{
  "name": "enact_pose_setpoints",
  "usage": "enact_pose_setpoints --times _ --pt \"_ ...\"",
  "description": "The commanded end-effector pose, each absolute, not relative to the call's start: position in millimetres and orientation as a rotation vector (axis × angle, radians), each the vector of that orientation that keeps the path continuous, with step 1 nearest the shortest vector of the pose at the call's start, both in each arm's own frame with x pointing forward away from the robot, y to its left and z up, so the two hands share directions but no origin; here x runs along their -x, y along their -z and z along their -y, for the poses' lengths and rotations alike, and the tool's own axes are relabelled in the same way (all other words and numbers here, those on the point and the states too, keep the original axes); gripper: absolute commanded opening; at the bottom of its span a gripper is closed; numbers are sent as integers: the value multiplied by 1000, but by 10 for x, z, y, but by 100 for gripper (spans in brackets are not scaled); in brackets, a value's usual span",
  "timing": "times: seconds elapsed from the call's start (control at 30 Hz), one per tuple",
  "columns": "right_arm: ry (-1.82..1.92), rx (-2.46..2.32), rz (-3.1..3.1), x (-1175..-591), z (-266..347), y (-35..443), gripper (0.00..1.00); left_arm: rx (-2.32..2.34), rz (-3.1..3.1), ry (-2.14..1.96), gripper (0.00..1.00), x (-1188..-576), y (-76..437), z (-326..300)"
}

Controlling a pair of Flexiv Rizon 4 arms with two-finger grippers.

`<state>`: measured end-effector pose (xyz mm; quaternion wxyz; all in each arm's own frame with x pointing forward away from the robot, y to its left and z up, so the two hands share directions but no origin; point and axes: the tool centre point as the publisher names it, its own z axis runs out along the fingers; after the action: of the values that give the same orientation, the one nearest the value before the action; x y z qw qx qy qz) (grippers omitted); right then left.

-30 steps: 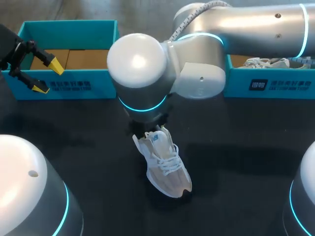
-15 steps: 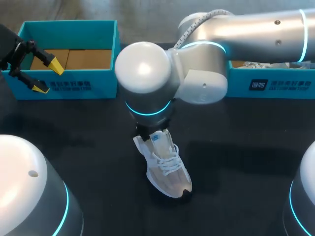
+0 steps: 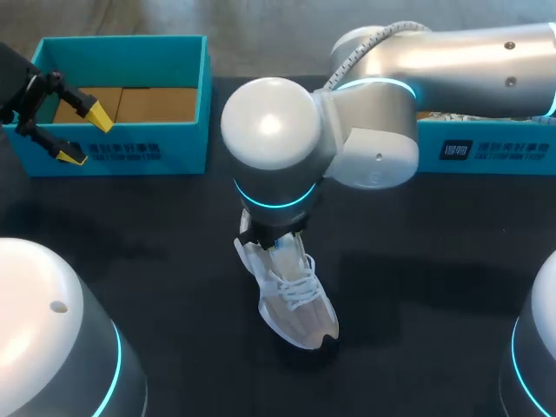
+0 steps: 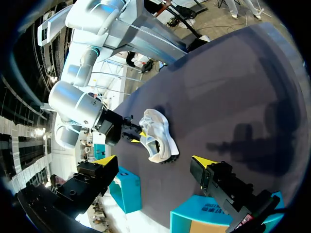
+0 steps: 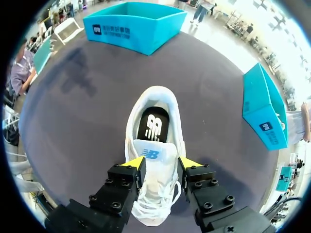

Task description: Take the shoe out of the shoebox, open the shoe tongue, remove and reinsert the insole, then place the shoe into the shoebox

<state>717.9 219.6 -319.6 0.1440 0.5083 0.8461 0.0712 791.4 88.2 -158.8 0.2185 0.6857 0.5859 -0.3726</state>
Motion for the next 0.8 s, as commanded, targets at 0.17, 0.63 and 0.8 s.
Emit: enact_pose_setpoints --times 0.17,0.63,0.8 --pt "-182 -1476 -2440 -7010 -2189 3187 33 -1899 -1623 1028 100 -7907 1587 -882" --pt "-181 -1442 -2495 -7051 -2196 3341 28 -1899 -1623 1028 100 -7907 1587 -882" --pt "-176 -1411 -2506 -7162 -2165 3374 28 -1899 -1623 1028 100 -7907 1587 -882"
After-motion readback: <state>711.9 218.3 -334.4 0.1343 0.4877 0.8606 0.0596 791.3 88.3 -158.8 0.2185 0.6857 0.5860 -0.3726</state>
